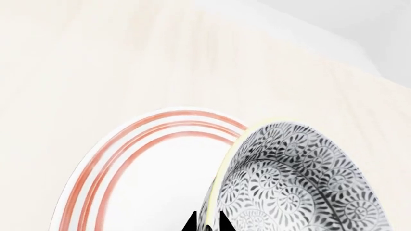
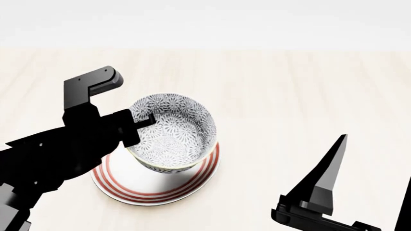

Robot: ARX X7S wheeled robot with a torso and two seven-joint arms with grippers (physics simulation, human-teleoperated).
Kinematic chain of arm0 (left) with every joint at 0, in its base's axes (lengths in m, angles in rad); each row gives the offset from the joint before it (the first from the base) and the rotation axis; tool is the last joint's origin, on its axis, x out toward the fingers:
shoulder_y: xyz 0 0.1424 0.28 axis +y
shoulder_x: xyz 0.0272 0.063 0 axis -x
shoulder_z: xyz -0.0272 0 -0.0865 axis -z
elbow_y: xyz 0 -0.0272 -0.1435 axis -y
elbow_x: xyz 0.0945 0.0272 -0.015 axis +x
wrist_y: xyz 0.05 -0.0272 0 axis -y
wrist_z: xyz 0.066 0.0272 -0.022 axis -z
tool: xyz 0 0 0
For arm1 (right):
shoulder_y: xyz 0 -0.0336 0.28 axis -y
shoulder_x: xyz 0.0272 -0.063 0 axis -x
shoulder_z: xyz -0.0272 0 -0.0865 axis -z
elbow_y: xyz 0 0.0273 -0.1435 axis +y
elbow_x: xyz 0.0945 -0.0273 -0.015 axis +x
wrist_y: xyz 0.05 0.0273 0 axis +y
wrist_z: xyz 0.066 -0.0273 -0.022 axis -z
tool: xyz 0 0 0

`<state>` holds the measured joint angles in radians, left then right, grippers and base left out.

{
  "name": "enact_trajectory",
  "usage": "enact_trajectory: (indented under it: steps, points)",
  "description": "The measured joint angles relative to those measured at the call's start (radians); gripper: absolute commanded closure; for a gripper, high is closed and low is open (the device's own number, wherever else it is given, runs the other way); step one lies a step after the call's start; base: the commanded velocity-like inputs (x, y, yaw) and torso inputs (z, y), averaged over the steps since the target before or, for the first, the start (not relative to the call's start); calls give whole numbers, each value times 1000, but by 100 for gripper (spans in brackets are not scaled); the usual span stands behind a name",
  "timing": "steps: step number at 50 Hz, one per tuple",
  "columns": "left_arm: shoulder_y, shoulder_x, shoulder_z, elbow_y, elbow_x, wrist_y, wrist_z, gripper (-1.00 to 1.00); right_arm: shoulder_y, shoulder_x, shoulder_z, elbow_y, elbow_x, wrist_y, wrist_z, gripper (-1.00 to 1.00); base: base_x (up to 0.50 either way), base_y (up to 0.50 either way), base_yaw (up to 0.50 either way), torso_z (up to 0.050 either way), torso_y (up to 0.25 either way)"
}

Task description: Put the bowl on the plate.

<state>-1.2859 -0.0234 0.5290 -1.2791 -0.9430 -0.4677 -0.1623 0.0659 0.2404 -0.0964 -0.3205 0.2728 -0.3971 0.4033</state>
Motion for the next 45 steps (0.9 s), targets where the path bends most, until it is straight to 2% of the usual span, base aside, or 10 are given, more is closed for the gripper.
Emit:
enact_trajectory:
  steps: [26, 27, 45]
  points:
    - [33, 3, -144, -30, 142, 21, 9, 100, -11, 12, -14, -1, 0, -7, 8, -100, 0, 0, 0, 0, 0]
    - [35, 3, -152, -30, 150, 22, 10, -100, -11, 12, -15, -2, -1, -7, 8, -100, 0, 0, 0, 0, 0]
    - [42, 4, -289, -30, 305, 74, 43, -100, -21, 19, -29, -9, -3, -8, 12, -100, 0, 0, 0, 0, 0]
